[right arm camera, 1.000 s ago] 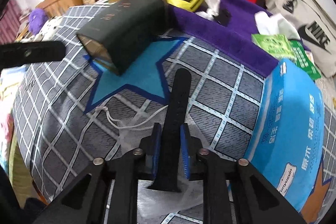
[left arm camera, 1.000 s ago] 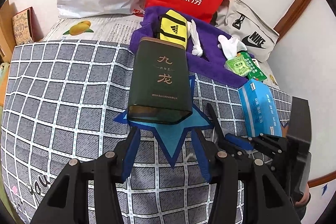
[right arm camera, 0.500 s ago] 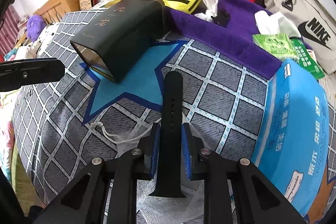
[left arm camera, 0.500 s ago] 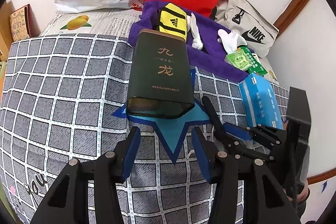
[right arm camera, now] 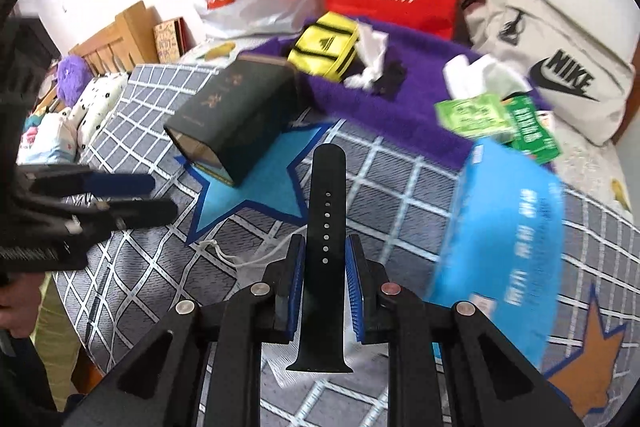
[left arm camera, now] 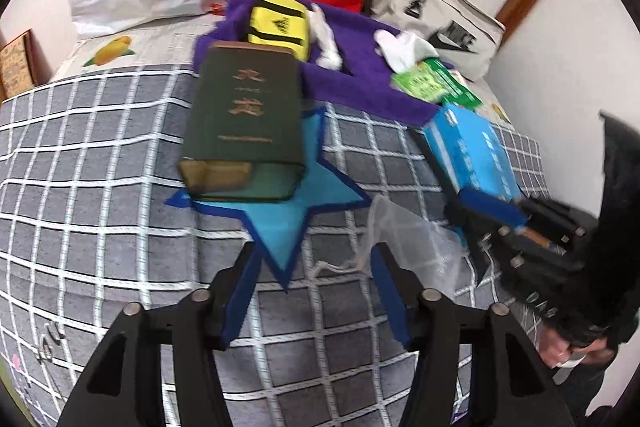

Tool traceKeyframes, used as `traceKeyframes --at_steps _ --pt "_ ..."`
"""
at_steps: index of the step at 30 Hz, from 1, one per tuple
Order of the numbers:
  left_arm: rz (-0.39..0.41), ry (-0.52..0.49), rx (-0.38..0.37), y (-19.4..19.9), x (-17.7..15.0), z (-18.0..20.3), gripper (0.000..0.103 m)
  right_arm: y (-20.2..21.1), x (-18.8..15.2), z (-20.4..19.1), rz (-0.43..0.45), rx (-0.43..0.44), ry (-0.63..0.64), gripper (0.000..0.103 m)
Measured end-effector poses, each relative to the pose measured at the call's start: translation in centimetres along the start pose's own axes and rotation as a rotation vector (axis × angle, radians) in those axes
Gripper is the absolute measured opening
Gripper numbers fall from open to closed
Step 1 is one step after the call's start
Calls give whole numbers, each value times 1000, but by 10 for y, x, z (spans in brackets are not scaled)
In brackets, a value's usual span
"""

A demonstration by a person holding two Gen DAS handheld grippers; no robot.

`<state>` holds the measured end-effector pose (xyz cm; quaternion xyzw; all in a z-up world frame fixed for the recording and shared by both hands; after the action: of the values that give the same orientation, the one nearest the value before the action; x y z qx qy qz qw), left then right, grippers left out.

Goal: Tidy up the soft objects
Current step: 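Grasp the grey mesh mask with the left tool while the right tool holds the black strap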

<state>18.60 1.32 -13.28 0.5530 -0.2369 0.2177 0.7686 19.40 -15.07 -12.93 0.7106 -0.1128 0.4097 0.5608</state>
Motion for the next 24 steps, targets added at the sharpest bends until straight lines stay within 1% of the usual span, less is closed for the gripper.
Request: traceKeyframes --at_steps 4,9,16,18,20,22,24 --pt "-21 -47 -32 -9 -7 22 57 22 3 9 44 -26 6 20" --pt "-53 -84 -92 -25 -15 46 69 44 -1 30 77 -66 -19 20" --pt "-116 -150 -142 -59 -23 73 71 60 -10 63 94 -118 -72 20" --pt "-140 -175 -157 -66 -27 80 76 64 -10 71 101 -133 -81 20" --pt "-139 -198 -165 -69 -28 86 83 68 -11 77 112 -141 -96 20" --pt "-140 -229 -162 -71 -30 92 85 70 -12 83 118 -142 -108 21" --pt "-141 -250 -161 -73 -32 97 90 71 -13 85 122 -147 -110 21"
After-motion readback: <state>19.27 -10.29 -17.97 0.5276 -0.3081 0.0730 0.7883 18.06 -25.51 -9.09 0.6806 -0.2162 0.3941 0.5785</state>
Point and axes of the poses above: each gripper's, at about its wrist camera, not at the fingertips, and y roughly against the way its jaws point, z to its right, x to its top, the point moved 3 cm from there along -y, roughly the way its jaws point, and after that the axes turned 11 degrees about z, right-handed, at the moved point
